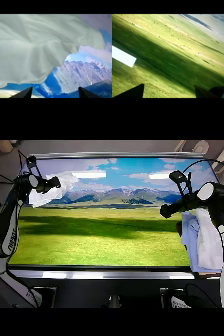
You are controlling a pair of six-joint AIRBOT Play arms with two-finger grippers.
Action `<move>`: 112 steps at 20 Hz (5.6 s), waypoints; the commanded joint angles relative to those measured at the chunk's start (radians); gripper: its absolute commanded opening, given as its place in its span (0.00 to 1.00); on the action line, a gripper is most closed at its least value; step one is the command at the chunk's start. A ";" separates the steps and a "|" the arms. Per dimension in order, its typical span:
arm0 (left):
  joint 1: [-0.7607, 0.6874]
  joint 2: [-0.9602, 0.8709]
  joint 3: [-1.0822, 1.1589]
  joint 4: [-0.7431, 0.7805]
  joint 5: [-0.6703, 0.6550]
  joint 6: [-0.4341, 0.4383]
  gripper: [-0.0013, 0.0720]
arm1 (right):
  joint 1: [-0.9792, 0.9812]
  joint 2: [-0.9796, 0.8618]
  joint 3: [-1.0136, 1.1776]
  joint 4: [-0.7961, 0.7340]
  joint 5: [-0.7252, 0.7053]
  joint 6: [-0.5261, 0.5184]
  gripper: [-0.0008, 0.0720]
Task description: Fold the shirts.
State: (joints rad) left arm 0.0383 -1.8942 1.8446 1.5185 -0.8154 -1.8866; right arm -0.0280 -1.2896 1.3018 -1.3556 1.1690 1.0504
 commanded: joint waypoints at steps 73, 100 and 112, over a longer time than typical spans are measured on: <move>-0.576 0.375 -0.948 -0.814 -0.068 0.390 0.78 | 0.002 0.238 -0.728 0.454 0.024 -0.166 0.97; -0.238 1.051 0.111 -0.306 0.002 0.409 0.05 | 0.004 0.685 0.376 -0.016 -0.211 -0.237 0.04; -0.237 1.149 0.043 0.029 -0.296 0.334 0.05 | 0.004 0.595 0.422 -0.018 -0.166 -0.103 0.04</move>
State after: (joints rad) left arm -0.2005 -0.7357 1.9270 1.4445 -0.9901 -1.5337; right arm -0.0231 -0.6159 1.7172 -1.3617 0.9688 0.9352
